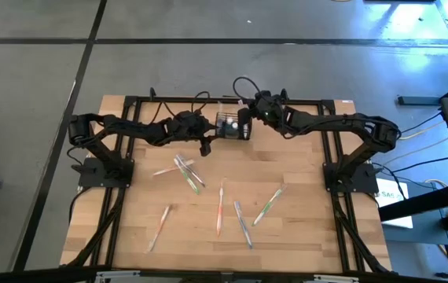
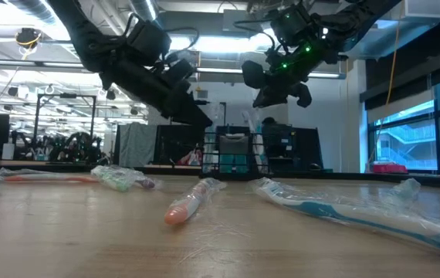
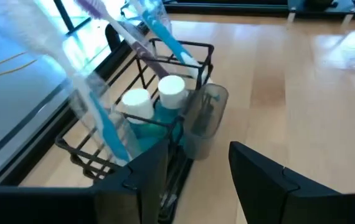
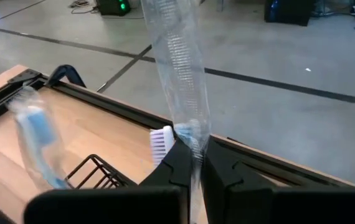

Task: Pick & Place toothbrushing station
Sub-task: Put the right blue toothbrush in the right section of the wire organizer

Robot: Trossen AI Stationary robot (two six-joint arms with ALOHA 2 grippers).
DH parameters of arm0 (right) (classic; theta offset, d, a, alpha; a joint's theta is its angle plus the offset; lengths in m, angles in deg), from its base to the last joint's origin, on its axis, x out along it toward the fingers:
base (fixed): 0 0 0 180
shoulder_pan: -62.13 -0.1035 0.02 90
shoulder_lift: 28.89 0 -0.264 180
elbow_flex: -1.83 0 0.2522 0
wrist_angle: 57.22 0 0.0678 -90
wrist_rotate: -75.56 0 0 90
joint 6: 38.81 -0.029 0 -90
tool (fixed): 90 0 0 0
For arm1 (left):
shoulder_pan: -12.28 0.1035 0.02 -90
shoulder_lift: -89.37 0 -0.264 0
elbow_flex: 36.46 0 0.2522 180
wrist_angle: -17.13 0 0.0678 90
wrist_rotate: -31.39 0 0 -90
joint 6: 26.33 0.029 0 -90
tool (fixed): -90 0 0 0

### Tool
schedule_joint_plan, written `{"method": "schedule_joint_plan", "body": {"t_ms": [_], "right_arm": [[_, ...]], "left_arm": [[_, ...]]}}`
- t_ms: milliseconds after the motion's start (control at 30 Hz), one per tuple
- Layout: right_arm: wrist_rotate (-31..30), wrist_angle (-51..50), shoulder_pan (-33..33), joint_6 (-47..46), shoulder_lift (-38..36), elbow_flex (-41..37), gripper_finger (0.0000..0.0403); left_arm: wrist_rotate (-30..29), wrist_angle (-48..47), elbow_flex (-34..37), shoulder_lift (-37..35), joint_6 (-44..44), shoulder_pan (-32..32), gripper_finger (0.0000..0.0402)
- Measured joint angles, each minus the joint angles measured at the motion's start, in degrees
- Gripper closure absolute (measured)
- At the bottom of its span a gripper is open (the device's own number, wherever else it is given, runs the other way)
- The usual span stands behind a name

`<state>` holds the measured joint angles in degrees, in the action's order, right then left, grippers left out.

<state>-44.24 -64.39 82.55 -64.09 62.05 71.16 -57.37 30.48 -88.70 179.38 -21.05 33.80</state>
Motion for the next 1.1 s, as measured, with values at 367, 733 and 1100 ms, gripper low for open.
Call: {"method": "schedule_joint_plan", "body": {"t_ms": [367,733,1100], "right_arm": [[-1.08,5.49,0.06,2.18,0.11,-0.15,0.0386],[-0.85,3.84,0.11,0.48,0.09,-0.15,0.0386],[-0.81,2.3,0.09,0.08,0.07,-0.15,0.0386]], "left_arm": [[0.93,2.72,0.02,0.0,1.77,-0.76,0.0233],[3.98,7.79,0.04,1.16,2.97,0.53,0.0233],[9.3,10.9,-7.01,9.5,3.47,1.07,0.0233]]}}
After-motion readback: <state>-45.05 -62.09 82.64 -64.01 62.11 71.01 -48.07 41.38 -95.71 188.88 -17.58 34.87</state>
